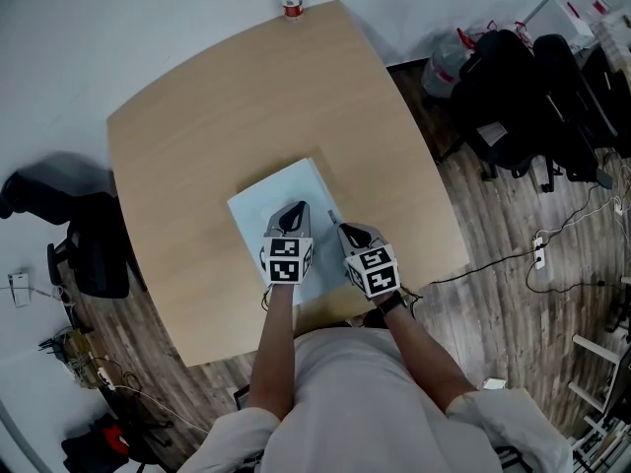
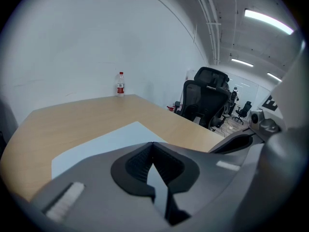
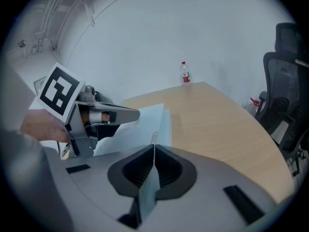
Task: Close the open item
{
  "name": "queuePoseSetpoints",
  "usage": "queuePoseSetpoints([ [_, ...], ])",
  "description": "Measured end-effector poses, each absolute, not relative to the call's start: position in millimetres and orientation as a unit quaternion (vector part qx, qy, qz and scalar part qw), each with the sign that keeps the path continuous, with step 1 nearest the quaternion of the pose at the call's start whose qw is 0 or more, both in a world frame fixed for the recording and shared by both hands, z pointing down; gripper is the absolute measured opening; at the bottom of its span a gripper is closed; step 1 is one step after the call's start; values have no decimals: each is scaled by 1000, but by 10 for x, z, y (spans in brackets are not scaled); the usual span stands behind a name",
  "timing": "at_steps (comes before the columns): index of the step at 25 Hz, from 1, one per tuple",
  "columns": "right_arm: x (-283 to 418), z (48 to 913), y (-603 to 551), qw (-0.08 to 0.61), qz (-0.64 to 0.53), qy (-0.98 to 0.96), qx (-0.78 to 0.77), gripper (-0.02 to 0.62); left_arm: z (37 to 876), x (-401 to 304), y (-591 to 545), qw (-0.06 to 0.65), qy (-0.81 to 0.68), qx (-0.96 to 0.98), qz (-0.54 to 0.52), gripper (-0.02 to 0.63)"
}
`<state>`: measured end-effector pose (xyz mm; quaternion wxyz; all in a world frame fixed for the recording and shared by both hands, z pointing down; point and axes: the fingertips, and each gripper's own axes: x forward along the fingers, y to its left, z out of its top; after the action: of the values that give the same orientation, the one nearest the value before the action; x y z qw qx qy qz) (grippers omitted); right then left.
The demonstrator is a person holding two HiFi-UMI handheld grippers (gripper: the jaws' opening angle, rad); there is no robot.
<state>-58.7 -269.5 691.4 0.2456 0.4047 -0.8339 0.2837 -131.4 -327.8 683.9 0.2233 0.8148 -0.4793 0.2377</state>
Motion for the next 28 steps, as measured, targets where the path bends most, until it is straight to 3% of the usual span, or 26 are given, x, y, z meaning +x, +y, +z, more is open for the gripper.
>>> queuePoseSetpoints([
  [28,-558,7209,-2715,277,298,-825,392,14,7313,-1231,-3249,239,-451,801,313,9],
])
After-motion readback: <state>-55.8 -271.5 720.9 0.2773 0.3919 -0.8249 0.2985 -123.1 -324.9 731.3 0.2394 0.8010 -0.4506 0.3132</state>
